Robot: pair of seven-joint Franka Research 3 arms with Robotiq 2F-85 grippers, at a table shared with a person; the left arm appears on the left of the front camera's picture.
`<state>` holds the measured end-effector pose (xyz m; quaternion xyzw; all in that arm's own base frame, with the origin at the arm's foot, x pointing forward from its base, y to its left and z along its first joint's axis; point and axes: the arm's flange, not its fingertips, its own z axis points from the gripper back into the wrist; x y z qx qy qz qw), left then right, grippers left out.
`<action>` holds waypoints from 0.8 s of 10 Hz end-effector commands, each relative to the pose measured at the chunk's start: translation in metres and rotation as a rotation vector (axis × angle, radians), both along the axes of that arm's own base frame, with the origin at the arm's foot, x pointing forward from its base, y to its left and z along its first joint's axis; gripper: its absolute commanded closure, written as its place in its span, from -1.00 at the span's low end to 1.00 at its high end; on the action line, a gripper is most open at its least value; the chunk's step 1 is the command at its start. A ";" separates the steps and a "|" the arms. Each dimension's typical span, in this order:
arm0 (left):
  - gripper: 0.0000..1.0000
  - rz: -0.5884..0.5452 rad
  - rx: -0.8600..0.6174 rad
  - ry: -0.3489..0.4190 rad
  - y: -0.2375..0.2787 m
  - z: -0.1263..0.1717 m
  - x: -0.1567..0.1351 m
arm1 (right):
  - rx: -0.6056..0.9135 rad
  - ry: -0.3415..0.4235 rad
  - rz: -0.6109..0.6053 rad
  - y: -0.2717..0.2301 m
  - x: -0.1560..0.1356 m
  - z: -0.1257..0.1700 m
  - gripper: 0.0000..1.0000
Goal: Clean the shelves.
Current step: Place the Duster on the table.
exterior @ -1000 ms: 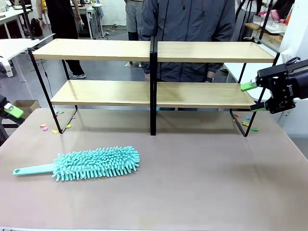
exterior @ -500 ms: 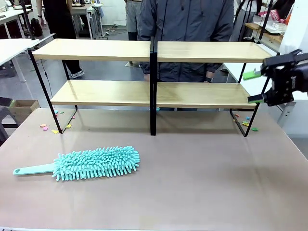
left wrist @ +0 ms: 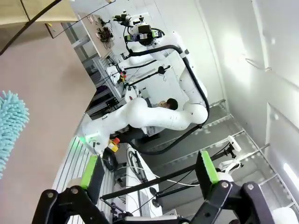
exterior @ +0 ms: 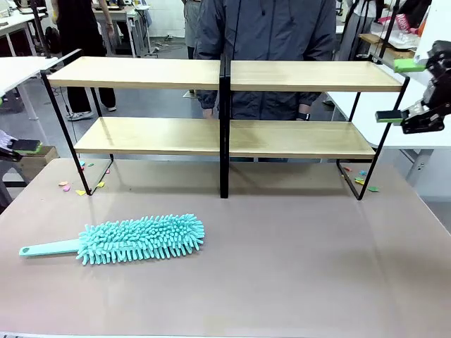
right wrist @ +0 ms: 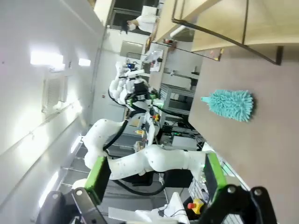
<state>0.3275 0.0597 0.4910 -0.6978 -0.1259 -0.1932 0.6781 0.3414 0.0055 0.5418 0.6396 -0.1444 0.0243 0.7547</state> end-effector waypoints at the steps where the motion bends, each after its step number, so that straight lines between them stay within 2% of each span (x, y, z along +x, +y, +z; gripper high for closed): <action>1: -1.00 -0.011 0.006 -0.040 0.009 0.003 -0.004 | -0.025 -0.027 -0.020 0.006 0.001 -0.001 -1.00; 8: -1.00 -0.011 0.006 -0.040 0.009 0.003 -0.004 | -0.025 -0.027 -0.020 0.006 0.001 -0.001 -1.00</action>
